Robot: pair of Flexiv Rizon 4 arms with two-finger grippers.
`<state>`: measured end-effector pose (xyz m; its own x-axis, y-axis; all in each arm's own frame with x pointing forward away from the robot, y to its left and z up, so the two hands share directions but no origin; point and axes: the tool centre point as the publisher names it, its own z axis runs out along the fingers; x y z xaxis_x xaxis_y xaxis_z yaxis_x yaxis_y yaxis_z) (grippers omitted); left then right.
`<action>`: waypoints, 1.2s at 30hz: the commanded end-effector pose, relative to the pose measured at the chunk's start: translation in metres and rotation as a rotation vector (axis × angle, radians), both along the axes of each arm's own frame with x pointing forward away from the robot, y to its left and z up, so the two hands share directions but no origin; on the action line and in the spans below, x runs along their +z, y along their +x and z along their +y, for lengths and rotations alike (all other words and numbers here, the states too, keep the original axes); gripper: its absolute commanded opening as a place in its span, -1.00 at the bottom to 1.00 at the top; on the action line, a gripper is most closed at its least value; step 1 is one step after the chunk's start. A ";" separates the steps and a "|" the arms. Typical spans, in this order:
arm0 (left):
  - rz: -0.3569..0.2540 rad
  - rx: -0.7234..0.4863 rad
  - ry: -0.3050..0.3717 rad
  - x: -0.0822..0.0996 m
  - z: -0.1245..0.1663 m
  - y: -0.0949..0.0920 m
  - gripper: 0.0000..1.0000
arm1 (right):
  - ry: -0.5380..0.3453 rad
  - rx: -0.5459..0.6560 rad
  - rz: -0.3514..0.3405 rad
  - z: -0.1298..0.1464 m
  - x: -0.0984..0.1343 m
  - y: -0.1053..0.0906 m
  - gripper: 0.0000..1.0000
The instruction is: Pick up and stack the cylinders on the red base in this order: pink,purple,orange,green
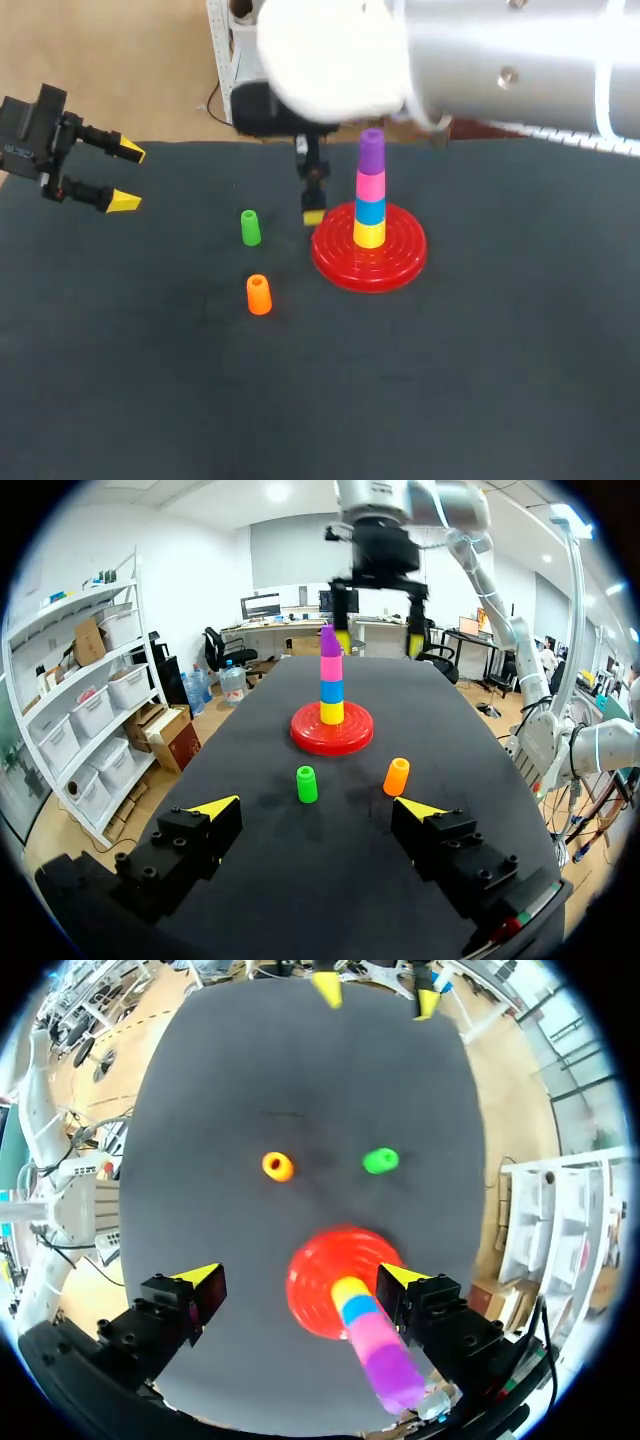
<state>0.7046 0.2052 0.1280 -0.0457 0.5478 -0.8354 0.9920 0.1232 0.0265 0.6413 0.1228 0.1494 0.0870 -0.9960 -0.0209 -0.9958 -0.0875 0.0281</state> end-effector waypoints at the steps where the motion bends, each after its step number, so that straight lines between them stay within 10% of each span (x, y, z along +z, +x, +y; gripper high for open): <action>1: -0.003 0.000 -0.002 -0.001 0.000 -0.001 1.00 | 0.016 -0.003 -0.073 0.011 -0.028 -0.029 1.00; 25: -0.003 0.000 -0.002 -0.001 0.000 -0.001 1.00 | 0.071 -0.034 -0.017 0.009 -0.048 -0.051 1.00; 36: -0.003 0.000 -0.002 -0.001 0.000 -0.001 1.00 | 0.041 0.085 0.049 0.052 -0.069 -0.043 1.00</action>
<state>0.7045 0.2052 0.1280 -0.0457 0.5479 -0.8353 0.9920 0.1231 0.0265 0.5870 0.1583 0.0854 0.1603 -0.9832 -0.0878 -0.9863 -0.1631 0.0263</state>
